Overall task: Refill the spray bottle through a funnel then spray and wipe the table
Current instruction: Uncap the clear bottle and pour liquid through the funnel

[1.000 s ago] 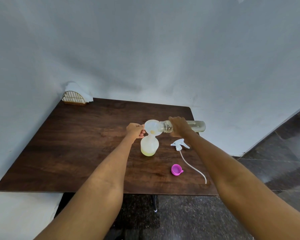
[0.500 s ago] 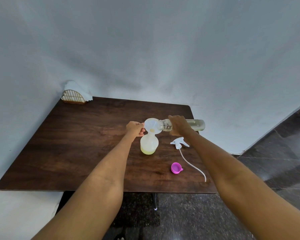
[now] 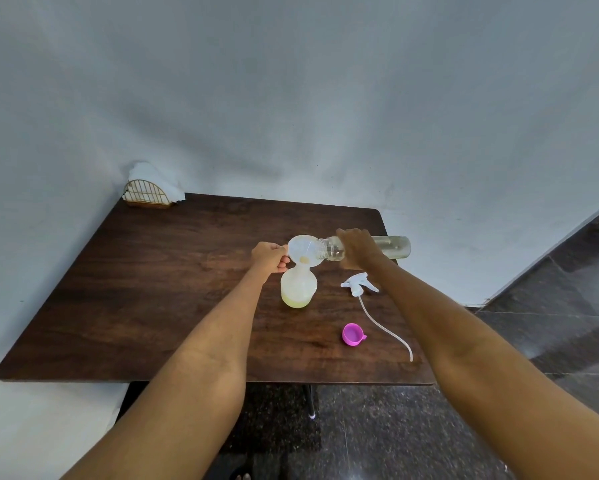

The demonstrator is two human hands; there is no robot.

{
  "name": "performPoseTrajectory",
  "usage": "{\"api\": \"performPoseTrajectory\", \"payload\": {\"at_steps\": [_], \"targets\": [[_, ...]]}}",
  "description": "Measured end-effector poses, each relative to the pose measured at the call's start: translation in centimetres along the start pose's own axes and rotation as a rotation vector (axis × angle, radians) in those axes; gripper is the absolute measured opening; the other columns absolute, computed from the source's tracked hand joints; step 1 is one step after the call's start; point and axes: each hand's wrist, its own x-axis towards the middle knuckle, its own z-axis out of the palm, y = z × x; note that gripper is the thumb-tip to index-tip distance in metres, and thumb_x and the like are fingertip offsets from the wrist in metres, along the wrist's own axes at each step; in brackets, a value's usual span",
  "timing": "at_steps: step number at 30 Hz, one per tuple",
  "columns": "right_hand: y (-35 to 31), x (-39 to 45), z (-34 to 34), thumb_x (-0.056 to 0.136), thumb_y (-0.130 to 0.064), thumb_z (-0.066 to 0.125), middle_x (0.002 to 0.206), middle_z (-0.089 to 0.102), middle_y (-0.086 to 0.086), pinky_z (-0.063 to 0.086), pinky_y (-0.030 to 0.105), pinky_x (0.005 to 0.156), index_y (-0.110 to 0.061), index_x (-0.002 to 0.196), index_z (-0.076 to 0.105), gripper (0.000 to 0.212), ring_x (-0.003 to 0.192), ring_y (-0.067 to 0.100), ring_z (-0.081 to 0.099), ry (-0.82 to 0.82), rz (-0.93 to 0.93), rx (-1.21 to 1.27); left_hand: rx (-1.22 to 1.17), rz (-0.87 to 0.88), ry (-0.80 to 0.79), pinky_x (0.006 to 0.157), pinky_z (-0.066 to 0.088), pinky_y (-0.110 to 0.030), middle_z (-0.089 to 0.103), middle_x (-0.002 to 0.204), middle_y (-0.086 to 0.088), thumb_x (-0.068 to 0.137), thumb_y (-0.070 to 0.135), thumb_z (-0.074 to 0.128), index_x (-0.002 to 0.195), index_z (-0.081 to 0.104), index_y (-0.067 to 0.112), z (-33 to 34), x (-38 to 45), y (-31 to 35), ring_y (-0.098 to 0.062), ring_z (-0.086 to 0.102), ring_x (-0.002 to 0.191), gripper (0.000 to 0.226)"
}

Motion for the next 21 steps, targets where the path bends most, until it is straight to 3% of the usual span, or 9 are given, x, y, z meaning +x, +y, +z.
{"api": "performPoseTrajectory", "payload": {"at_steps": [21], "targets": [[0.35,0.4,0.5,0.076,-0.029,0.071,0.105,0.066,0.011,0.045,0.038,0.086,-0.007,0.109,0.053,0.043,0.098,0.029,0.062,0.02,-0.009,0.026,-0.014,-0.011,0.001,0.078,0.056,-0.031,0.063,0.085,-0.012,0.091,0.015,0.059,0.103,0.066,-0.002,0.05,0.19,0.04,-0.011,0.056,0.06,0.021]]}}
